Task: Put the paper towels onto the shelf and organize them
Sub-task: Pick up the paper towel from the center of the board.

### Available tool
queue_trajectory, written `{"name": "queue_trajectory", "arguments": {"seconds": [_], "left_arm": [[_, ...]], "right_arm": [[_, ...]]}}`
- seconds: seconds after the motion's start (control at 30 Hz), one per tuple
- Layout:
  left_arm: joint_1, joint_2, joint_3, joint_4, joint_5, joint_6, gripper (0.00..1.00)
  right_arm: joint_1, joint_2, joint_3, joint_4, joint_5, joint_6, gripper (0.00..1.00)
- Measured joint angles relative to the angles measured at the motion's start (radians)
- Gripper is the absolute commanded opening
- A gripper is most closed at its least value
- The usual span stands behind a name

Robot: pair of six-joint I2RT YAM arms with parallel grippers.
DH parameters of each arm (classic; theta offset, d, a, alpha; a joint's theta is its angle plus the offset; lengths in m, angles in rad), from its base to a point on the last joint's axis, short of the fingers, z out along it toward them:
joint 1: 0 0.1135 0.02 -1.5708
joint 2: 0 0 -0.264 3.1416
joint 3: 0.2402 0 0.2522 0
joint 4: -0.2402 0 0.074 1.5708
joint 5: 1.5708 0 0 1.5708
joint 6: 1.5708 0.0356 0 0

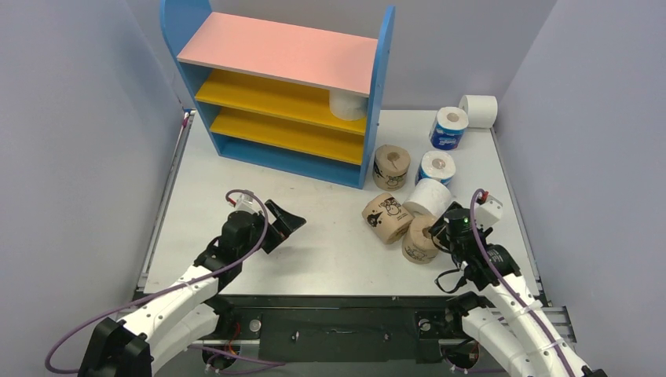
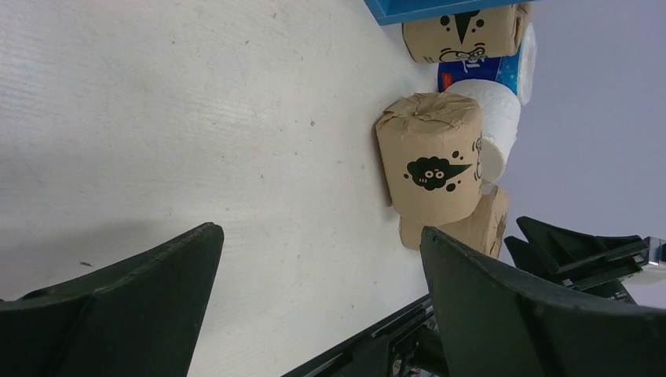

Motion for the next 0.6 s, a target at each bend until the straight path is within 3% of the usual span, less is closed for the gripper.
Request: {"name": "queue_trajectory", "arguments": {"seconds": [0.6], "left_arm": [[-0.05,0.077,0.0,0.046,-0.001,-0.012,0.96]], "right_arm": [[0.013,0.097,-0.09,0.086,-0.091,0.002,0.53]]}}
